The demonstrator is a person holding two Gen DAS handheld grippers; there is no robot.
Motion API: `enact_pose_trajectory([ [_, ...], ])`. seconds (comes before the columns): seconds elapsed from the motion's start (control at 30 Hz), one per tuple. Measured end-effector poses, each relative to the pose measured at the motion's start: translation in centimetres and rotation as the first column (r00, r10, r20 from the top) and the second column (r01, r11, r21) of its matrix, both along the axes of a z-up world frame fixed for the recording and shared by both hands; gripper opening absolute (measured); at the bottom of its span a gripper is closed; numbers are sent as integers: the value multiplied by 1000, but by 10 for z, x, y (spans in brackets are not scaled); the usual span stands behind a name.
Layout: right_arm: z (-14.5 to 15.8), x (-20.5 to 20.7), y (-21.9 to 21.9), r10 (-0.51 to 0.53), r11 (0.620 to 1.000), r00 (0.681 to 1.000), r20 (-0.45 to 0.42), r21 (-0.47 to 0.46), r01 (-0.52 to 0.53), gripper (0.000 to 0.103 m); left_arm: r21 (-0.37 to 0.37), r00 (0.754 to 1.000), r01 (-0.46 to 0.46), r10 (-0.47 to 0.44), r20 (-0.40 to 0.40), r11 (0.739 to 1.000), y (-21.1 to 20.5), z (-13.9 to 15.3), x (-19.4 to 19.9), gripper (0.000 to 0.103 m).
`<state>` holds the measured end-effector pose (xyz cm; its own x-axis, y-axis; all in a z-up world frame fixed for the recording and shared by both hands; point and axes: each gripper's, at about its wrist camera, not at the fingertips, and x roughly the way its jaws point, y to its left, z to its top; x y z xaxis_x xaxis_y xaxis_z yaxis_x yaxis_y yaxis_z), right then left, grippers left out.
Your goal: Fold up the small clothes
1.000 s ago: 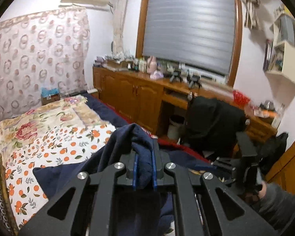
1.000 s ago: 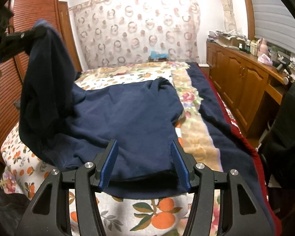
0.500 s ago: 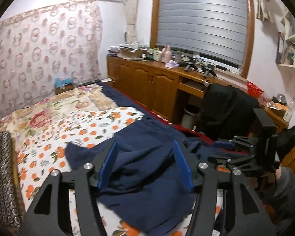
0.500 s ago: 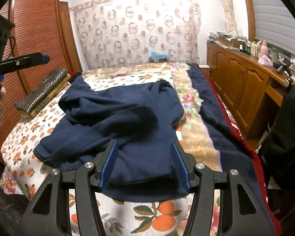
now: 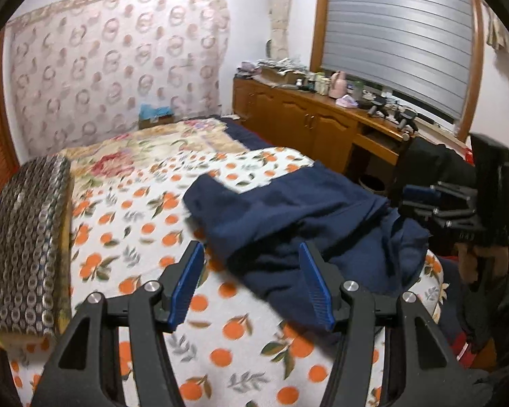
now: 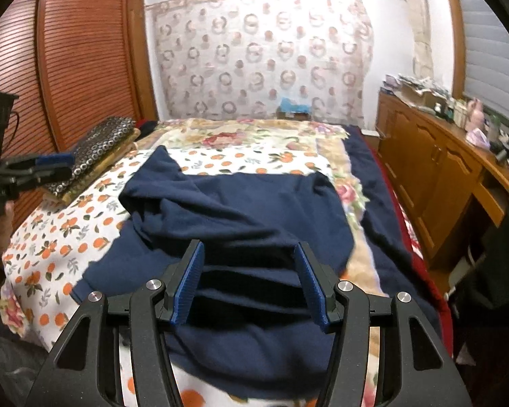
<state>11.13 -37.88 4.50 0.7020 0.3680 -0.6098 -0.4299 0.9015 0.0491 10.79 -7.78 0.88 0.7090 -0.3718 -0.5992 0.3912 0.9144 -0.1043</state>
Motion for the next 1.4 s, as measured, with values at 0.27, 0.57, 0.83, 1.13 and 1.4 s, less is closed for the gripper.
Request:
enact_pose_trajectory([
  [0.27, 7, 24, 52, 111, 992, 994, 0, -57, -111, 56, -12, 998, -54, 53, -24, 998, 25, -19, -8, 58],
  [0.57, 0, 54, 123, 251, 960, 966, -55, -111, -255, 56, -28, 995, -97, 96, -34, 995, 47, -28, -15, 58],
  [0.83, -21, 76, 182, 332, 926, 933, -141, -143, -351, 56, -42, 992, -120, 118, -44, 992, 63, -37, -21, 58],
  [1.13, -49, 76, 227, 382, 873, 901, -205, -240, -425, 56, -49, 990, -131, 129, -54, 990, 70, -41, -24, 58],
  [1.4, -58, 89, 216, 343, 873, 918, -201, -292, -390, 22, -45, 991, -121, 118, -65, 992, 65, -47, -22, 58],
])
